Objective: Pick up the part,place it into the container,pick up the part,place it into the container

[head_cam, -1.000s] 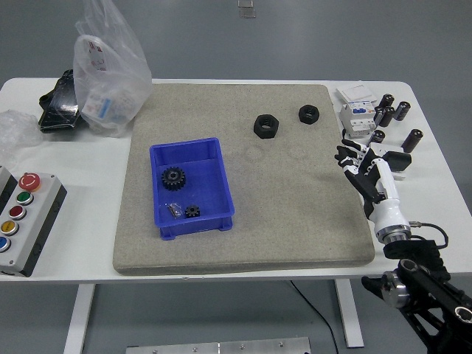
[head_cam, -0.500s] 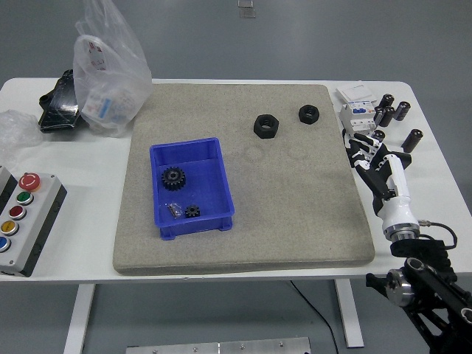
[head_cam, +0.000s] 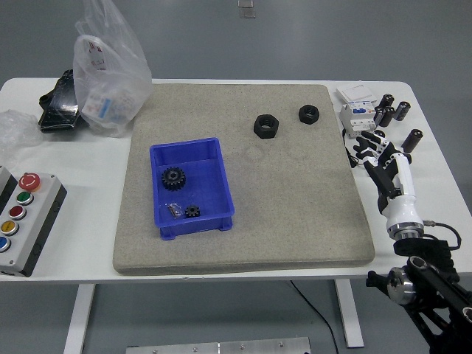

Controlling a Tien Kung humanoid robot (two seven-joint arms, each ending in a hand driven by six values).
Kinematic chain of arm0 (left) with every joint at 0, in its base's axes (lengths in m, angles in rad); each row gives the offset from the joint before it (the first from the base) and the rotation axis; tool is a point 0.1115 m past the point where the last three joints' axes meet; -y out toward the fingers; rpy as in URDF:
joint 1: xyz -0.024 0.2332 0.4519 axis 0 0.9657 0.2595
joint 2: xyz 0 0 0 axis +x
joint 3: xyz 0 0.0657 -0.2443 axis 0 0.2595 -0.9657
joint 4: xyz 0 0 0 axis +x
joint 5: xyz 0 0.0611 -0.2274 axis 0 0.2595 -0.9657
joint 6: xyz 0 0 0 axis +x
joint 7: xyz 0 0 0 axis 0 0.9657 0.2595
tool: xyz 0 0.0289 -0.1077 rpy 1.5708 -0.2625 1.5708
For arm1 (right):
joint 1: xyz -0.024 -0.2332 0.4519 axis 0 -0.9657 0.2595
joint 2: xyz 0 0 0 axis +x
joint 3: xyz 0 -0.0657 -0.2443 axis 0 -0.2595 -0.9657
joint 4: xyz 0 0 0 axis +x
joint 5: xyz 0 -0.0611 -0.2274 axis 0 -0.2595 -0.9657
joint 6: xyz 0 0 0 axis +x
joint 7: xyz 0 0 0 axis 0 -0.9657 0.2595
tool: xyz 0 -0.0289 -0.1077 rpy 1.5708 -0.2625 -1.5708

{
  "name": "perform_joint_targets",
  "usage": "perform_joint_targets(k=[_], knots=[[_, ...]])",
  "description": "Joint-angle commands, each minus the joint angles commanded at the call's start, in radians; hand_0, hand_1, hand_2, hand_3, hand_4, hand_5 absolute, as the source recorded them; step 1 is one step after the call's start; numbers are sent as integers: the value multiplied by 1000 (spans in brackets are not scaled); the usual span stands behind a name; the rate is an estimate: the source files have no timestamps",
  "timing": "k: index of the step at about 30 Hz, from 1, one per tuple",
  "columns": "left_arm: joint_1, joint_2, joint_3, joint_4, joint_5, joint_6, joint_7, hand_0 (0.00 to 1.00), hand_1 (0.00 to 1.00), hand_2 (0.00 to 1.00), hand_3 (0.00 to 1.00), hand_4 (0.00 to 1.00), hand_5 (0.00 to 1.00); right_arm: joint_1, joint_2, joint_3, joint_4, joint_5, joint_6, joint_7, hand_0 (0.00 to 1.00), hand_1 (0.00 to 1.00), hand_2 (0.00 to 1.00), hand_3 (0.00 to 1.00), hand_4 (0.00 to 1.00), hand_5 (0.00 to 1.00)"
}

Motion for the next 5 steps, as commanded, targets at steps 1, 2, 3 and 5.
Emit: perform_joint_targets(k=[1, 2, 3, 5], knots=[[-1, 0, 0, 0, 0, 0, -1, 627, 566, 556, 616, 709, 265, 0, 1, 2, 1, -1, -1, 0, 778, 714, 732, 688, 706, 415], [-2, 0, 0, 0, -1, 0, -1, 627, 566, 556, 616, 709, 265, 0, 1, 4, 2, -1, -2, 1, 778, 714, 732, 688, 706, 415], [-2, 1, 1, 0, -1, 0, -1, 627, 566, 556, 616, 709, 265, -1, 2, 7, 3, -2, -3, 1, 778, 714, 732, 688, 706, 415], [-3, 0, 1, 0, -1, 0, -2, 627, 566, 556, 616, 709, 265, -2, 3, 13, 7, -4, -4, 2, 778, 714, 732, 688, 706, 415]])
